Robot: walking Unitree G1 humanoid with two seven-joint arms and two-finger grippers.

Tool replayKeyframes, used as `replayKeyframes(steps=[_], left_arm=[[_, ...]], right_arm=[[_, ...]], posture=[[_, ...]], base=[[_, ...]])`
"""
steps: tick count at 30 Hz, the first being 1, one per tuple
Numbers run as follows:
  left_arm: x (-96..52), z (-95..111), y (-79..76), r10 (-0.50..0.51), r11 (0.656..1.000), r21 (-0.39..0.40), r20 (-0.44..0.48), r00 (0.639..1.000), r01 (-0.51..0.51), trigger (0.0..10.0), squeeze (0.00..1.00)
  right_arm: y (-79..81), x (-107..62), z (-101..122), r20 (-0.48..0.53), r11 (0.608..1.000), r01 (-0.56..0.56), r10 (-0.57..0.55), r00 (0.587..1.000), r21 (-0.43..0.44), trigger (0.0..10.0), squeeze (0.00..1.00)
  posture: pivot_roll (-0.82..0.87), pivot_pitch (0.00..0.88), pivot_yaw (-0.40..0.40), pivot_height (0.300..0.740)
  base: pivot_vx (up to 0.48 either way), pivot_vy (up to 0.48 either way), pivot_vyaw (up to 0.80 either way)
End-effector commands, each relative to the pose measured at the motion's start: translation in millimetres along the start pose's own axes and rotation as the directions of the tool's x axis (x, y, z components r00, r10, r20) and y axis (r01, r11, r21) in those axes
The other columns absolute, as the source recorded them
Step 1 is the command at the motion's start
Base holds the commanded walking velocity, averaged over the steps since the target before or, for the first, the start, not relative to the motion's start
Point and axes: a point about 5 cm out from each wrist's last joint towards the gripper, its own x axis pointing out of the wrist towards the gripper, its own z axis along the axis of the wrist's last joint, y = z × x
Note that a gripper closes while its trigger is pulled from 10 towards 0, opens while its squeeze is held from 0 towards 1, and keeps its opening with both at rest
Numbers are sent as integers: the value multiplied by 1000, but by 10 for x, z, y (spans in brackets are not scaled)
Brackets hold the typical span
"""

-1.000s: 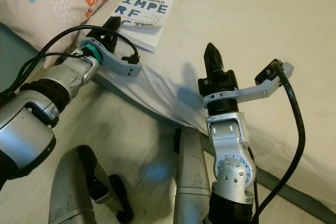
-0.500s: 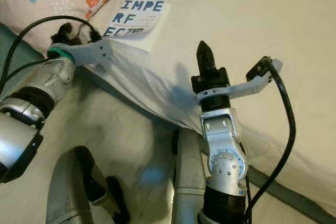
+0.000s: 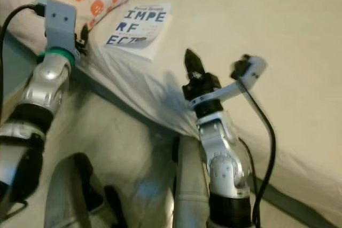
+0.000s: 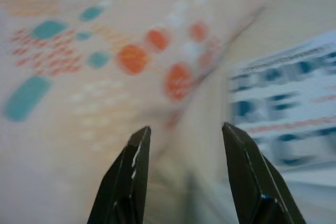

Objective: Clean up the room

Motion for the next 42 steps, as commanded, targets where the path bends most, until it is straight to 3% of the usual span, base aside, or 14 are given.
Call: replayKeyframes(steps=[1,4,8,17,23,24,25,30,31,32,33,35,36,42], left_arm=[[-29,60,-22,-33,997,-70,2,999,33,10000,0],[-104,74,-182,-94,985,-145,3,996,93,10000,0],[-119,28,-259,-108,985,-137,-5,994,106,10000,0],[-1,-323,-619,-253,968,-51,-226,941,247,10000,0],[28,-320,-858,-245,966,10,-291,925,259,10000,0],[7,-320,-1065,-281,953,19,-321,904,303,10000,0],[7,-320,-1065,-281,953,19,-321,904,303,10000,0],[-16,-277,-1245,-390,921,-108,-293,873,375,10000,0],[-12,-236,-1284,-431,902,-152,-258,865,404,8824,0],[-9,-209,-1306,-456,888,-177,-234,858,424,8824,0],[-15,-202,-1327,-472,880,-175,-228,852,440,5843,0],[-15,-202,-1327,-472,880,-175,-228,852,440,5843,0],[-23,-221,-1349,-474,880,-161,-241,847,447,0,0],[-69,-295,-1469,-462,886,-106,-287,839,451,0,0]], right_arm=[[-33,-29,-54,-19,1000,7,-8,1000,-30,10000,0],[-22,-15,-95,-32,999,-10,9,999,-33,10000,0],[-8,-5,-117,-36,999,-17,16,999,-29,10000,0],[-105,13,-150,-23,998,56,-56,998,-36,10000,0],[-117,20,-166,-11,996,80,-80,997,-37,10000,0],[-83,12,-181,-5,996,82,-82,997,-36,10000,0],[-83,12,-181,-5,996,82,-82,997,-36,10000,0],[-64,-16,-191,-1,996,87,-87,996,-32,10000,0],[-67,-25,-193,0,995,90,-90,996,-32,10000,0],[-69,-30,-194,1,995,92,-92,996,-32,10000,0],[-73,-33,-195,0,995,93,-93,996,-31,10000,0],[-73,-33,-195,0,995,93,-93,996,-31,10000,0],[-77,-32,-200,0,995,95,-95,996,-30,10000,0],[-65,-13,-218,-3,995,95,-95,995,-24,10000,0]], posture=[[-199,168,59,471],[-194,150,55,471],[-204,146,58,471],[-200,161,56,471],[-205,175,68,471],[-232,193,86,471],[-232,193,86,471],[-236,210,97,471],[-233,216,99,471],[-233,216,99,471],[-228,222,100,471],[-228,222,100,471],[-225,226,102,471],[-232,251,104,471]], base=[[0,0,0],[0,0,0],[0,0,0],[0,0,0],[0,0,0],[0,0,0],[0,0,0],[0,0,0],[0,0,0],[0,0,0],[0,0,0],[0,0,0],[0,0,0],[0,0,0]])
